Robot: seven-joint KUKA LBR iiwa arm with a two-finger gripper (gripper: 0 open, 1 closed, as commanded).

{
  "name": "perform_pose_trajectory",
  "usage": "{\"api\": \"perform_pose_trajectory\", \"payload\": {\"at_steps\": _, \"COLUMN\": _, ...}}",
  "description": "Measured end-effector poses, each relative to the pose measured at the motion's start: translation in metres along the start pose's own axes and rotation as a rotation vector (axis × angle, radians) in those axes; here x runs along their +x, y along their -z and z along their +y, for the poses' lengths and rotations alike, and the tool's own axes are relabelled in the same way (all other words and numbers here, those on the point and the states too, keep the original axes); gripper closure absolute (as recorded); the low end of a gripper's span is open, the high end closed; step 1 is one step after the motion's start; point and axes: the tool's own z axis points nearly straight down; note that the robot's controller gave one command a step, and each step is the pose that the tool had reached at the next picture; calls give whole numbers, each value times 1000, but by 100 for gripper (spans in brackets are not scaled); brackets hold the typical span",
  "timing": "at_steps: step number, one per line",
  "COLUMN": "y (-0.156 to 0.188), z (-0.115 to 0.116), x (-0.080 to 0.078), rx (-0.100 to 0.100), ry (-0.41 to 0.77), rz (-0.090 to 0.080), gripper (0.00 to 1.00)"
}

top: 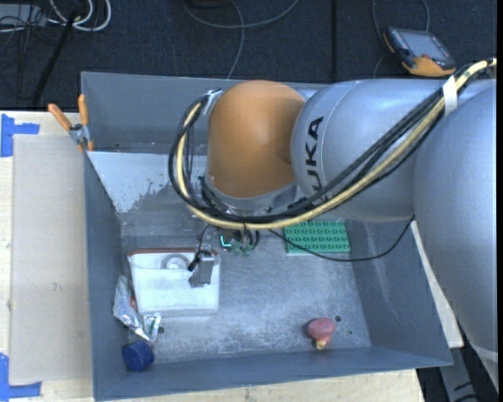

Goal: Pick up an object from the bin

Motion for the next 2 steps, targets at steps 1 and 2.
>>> {"api": "perform_pose_trajectory", "payload": {"at_steps": 1, "y": -111, "z": -54, "x": 2, "rx": 3, "ry": 244, "rz": 3, "gripper": 0}}
{"api": "perform_pose_trajectory", "payload": {"at_steps": 2, "y": -107, "z": 4, "x": -30, "rx": 13, "ry": 340, "rz": 0, "gripper": 0}}
